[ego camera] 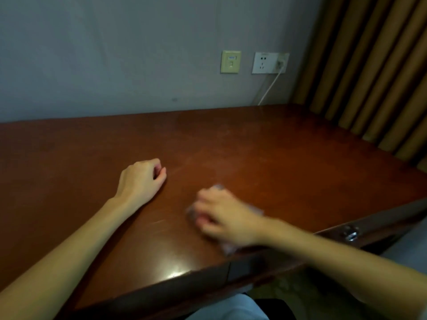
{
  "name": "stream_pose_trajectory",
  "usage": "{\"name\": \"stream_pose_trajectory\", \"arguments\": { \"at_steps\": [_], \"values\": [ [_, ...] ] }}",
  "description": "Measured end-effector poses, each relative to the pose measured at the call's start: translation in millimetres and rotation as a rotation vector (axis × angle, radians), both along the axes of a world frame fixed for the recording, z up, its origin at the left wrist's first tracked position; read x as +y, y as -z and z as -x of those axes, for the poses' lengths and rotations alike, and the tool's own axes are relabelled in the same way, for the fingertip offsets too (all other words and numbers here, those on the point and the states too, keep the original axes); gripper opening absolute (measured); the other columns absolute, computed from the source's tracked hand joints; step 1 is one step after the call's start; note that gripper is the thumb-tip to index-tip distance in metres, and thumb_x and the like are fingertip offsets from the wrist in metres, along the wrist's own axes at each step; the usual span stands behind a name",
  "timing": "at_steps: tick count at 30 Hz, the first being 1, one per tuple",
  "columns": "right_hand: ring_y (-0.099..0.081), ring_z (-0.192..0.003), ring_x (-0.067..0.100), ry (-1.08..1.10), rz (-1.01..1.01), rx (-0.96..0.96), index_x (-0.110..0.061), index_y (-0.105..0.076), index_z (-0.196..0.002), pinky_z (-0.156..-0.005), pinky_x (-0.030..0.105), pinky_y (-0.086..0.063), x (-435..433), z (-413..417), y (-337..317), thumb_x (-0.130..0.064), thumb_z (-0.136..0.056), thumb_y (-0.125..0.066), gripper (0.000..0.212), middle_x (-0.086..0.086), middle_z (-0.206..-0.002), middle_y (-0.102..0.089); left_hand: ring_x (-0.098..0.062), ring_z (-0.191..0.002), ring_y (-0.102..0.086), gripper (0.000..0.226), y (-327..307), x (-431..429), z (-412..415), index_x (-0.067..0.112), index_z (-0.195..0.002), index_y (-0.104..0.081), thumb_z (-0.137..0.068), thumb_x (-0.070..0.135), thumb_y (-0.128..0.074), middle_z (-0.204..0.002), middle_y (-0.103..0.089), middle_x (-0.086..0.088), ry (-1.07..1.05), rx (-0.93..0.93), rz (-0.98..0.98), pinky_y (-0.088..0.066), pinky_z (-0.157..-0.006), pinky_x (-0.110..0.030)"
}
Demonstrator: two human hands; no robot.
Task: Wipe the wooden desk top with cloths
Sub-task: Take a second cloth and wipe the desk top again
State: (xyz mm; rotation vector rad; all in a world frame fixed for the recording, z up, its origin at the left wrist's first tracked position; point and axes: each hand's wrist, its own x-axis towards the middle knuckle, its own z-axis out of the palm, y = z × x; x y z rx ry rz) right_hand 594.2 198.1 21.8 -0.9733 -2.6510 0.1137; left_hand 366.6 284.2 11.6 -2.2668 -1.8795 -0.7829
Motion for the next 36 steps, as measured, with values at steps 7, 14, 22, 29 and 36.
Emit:
{"name": "stream_pose_trajectory", "arguments": {
  "at_steps": [7, 14, 22, 29, 36],
  "values": [
    [-0.060, -0.091, 0.025, 1.155, 0.002, -0.161, -0.017, -0.064, -0.104, -0.087, 0.041, -0.049, 140.8, -185.1, -4.7, -0.043, -0.089, -0.029, 0.046, 0.008, -0.101, -0.065, -0.016, -0.063, -0.054, 0.026, 1.5, 0.0, -1.8, 0.023, -0.070, -0.052, -0.092, 0.036, -0.052, -0.065, -0.055, 0.008, -0.002, 0.000, 0.009, -0.041, -0.054, -0.028],
    [-0.050, -0.098, 0.033, 0.287, -0.084, -0.205, -0.013, -0.061, -0.102, -0.077, 0.042, -0.038, 80.2, 44.2, 2.6, -0.033, -0.087, -0.057, 0.025, 0.012, -0.105, -0.054, -0.026, -0.068, -0.060, 0.026, 0.8, 5.4, 4.1, 0.022, -0.069, -0.051, -0.090, 0.038, -0.054, -0.065, -0.059, 0.003, -0.023, -0.079, 0.031, -0.037, -0.056, -0.029],
    [-0.052, -0.084, 0.027, 0.064, -0.021, -0.008, -0.015, -0.060, -0.085, -0.074, 0.038, -0.034, 96.6, 9.1, 3.9, -0.032, -0.086, -0.050, 0.019, 0.009, -0.089, -0.056, -0.021, -0.062, -0.058, 0.027, -8.7, 43.6, 29.5, 0.022, -0.070, -0.052, -0.092, 0.037, -0.052, -0.062, -0.058, 0.005, -0.092, -0.045, 0.075, -0.043, -0.055, -0.030],
    [-0.055, -0.101, 0.027, 1.272, 0.081, -0.229, -0.015, -0.060, -0.113, -0.092, 0.042, -0.045, 234.9, -144.7, -8.8, -0.039, -0.095, -0.043, 0.035, 0.011, -0.111, -0.057, -0.016, -0.060, -0.055, 0.025, -6.5, 62.5, 31.9, 0.023, -0.071, -0.052, -0.093, 0.035, -0.052, -0.063, -0.055, 0.007, -0.095, 0.001, 0.084, -0.046, -0.053, -0.029],
    [-0.050, -0.085, 0.032, 0.043, -0.015, -0.090, -0.011, -0.062, -0.089, -0.072, 0.041, -0.036, 102.2, 97.3, 2.5, -0.031, -0.084, -0.056, 0.021, 0.013, -0.093, -0.055, -0.032, -0.071, -0.061, 0.024, -7.3, 79.9, 40.5, 0.019, -0.074, -0.055, -0.091, 0.037, -0.053, -0.070, -0.062, -0.002, -0.123, -0.006, 0.084, -0.040, -0.057, -0.032]
  ]
}}
